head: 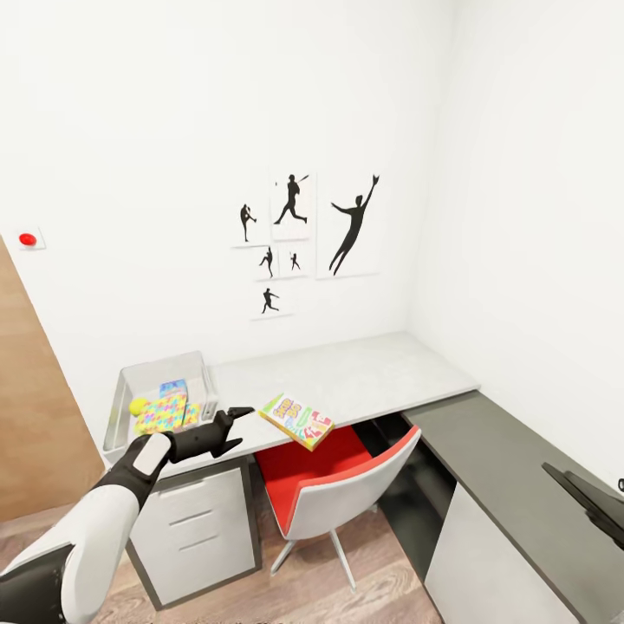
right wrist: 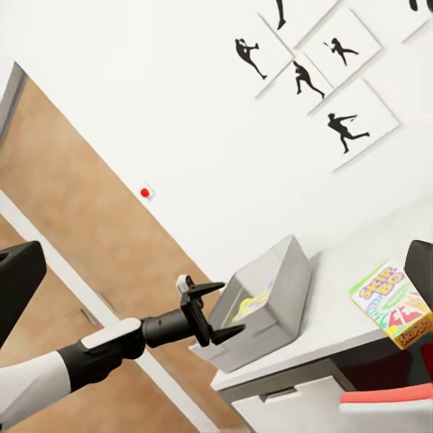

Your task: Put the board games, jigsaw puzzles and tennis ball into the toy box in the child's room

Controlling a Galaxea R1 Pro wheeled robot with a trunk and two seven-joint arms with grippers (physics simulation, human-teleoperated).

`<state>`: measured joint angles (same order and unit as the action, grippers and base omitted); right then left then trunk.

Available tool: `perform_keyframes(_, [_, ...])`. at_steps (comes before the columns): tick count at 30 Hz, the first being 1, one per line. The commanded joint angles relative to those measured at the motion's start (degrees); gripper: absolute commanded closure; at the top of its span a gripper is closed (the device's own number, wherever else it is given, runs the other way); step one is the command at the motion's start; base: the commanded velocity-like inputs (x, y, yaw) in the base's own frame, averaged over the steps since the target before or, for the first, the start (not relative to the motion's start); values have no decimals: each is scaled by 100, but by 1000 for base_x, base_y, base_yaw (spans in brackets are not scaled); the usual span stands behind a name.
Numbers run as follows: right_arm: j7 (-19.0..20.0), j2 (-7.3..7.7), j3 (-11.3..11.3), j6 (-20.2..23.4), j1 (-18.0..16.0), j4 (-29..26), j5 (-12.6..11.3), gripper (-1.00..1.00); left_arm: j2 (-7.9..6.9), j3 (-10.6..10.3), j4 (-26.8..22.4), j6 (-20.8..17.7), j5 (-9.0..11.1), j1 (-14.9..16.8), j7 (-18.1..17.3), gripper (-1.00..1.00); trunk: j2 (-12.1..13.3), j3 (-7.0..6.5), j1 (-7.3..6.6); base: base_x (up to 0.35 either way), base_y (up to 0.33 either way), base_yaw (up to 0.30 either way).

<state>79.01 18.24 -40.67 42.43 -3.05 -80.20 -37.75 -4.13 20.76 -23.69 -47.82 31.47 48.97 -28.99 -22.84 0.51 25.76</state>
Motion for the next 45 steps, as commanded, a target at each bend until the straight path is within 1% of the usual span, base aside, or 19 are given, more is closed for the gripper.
perform_keyframes(1, [9,3,-2,52,-3,2,-16,-100,18,35,3,2,-20,3,-18,-100,-7,15,2,0,0,0])
perform_keyframes(11, [9,6,4,68,-3,-2,-15,-100,98,33,22,148,-18,-16,-17,-100,-7,106,2,0,0,0])
perform_keyframes(20, [9,5,7,72,-3,-3,-14,-100,205,26,209,187,-39,-18,-11,-100,-7,189,2,0,0,0])
perform_keyframes(31, [9,6,7,72,-3,-2,-14,-100,254,25,275,545,-29,-19,-17,-100,-7,290,2,0,0,0])
perform_keyframes(45, [9,-16,10,67,-3,-5,0,-100,312,27,286,604,-34,-19,-21,-100,-7,419,2,0,0,0])
